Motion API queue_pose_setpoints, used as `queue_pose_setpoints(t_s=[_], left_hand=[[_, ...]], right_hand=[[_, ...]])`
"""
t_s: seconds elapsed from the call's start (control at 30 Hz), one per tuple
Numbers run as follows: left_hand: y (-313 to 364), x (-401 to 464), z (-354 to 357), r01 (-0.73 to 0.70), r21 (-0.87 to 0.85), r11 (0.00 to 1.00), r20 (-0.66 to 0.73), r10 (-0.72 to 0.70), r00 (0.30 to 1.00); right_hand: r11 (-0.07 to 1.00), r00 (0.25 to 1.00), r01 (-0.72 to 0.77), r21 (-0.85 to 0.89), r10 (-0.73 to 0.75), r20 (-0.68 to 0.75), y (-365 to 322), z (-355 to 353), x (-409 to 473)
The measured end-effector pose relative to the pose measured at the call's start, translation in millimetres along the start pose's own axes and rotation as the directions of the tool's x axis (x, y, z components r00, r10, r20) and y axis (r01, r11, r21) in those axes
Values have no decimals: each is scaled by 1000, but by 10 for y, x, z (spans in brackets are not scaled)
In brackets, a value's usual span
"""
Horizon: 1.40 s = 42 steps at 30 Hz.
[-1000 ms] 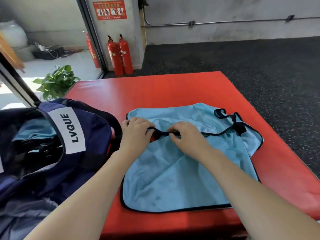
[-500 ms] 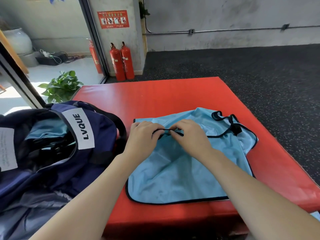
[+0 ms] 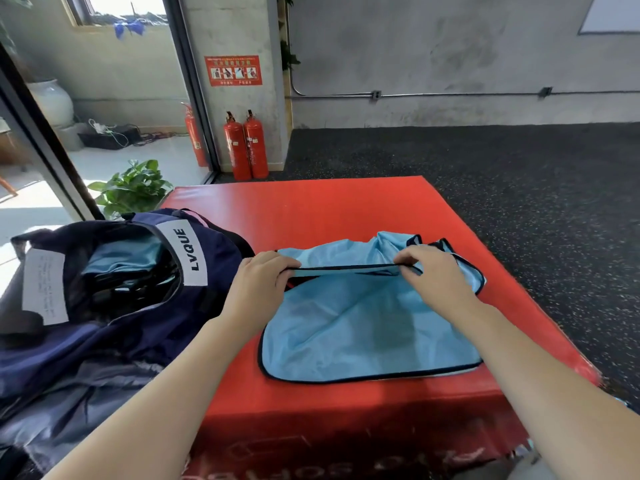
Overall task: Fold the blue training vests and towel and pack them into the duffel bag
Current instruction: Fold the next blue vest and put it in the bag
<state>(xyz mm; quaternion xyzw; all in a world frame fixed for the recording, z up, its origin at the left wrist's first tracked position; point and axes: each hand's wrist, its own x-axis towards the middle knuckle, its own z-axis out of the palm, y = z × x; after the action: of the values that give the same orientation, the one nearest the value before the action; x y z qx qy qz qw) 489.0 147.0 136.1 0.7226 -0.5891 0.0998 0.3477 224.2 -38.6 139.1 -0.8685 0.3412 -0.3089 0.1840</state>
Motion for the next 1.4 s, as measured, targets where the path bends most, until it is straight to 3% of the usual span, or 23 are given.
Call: queue_pose_setpoints(t_s=[0.13,0.27,0.47,0.6,0.73,0.9,1.1,1.23,1.4], left_hand=[[25,-119,-132,29,-4,1000,-36,-29,999],[129,-255,-247,72,-113,991,-38,-77,996],[269,-499,-115,-78,-68,995,105,85,991],[424,-517,56,-89,-59,994,214,99,972],[653,-495,281,-100,-6,995,272,98,957],[1007,-388,580,-67,19,998,204,62,977],[1125,-254,759,-11,-70,997,62,15,998],[1074,-189,731,64,-166,984,52,-56,997],[889,-182,563,46,-185,982,2,-47,999]], right_hand=[[998,999,-38,44,38,4,45,-210,-167],[1000,999,-23,8,23,46,67,-366,-349],[997,981,-19,-72,33,194,104,-448,-565],[995,971,-55,-78,71,226,88,-418,-558],[1000,978,8,2,-8,210,-67,-307,-512],[990,966,129,60,-139,217,-204,-107,-442],[983,966,163,81,-176,191,-204,-55,-403],[991,975,125,35,-130,179,-102,-111,-401],[998,981,48,-33,-41,191,121,-260,-399]])
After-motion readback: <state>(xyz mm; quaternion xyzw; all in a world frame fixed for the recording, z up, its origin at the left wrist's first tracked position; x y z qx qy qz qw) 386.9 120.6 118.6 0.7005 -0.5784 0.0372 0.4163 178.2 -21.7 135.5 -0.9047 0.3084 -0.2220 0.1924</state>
